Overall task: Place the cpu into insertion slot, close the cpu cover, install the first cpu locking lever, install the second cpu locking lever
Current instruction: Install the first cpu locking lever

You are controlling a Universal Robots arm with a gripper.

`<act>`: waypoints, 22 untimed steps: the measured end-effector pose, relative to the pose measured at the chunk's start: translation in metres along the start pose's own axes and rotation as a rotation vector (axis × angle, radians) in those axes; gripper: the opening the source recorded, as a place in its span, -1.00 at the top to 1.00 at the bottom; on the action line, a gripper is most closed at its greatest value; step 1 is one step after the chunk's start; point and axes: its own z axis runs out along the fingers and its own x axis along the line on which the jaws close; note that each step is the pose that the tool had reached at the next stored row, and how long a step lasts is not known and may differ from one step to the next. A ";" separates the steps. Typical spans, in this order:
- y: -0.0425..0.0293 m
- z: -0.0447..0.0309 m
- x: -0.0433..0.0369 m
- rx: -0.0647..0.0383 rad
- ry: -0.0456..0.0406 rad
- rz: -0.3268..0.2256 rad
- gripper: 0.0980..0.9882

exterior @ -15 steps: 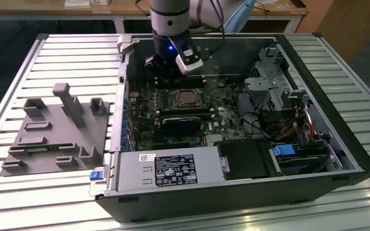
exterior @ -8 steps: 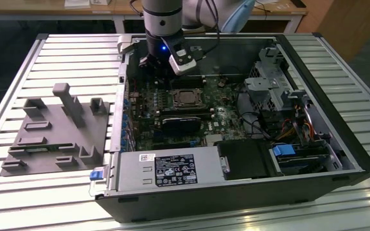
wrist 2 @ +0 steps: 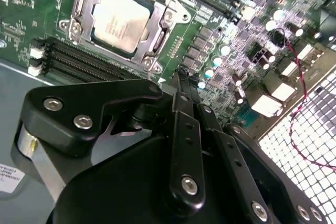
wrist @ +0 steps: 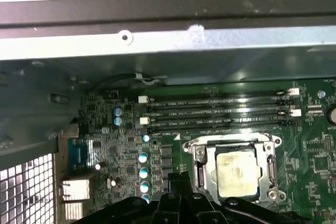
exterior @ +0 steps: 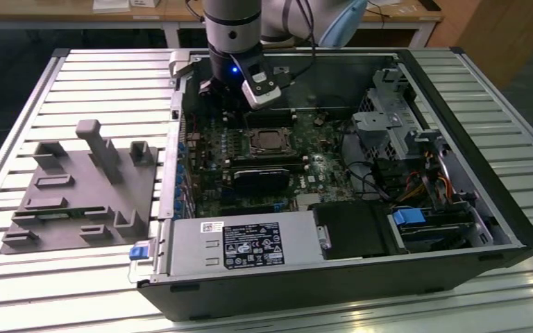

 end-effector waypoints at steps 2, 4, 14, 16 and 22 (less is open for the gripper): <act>0.0000 0.0000 0.0000 -0.001 0.0000 0.000 0.99; 0.0000 0.0000 0.0000 -0.002 0.0001 0.000 0.99; -0.0002 0.0009 0.0015 -0.022 0.0005 0.001 0.99; -0.0003 0.0010 0.0020 -0.026 0.0007 0.001 0.99; -0.0004 0.0017 0.0037 -0.059 0.0023 0.002 0.99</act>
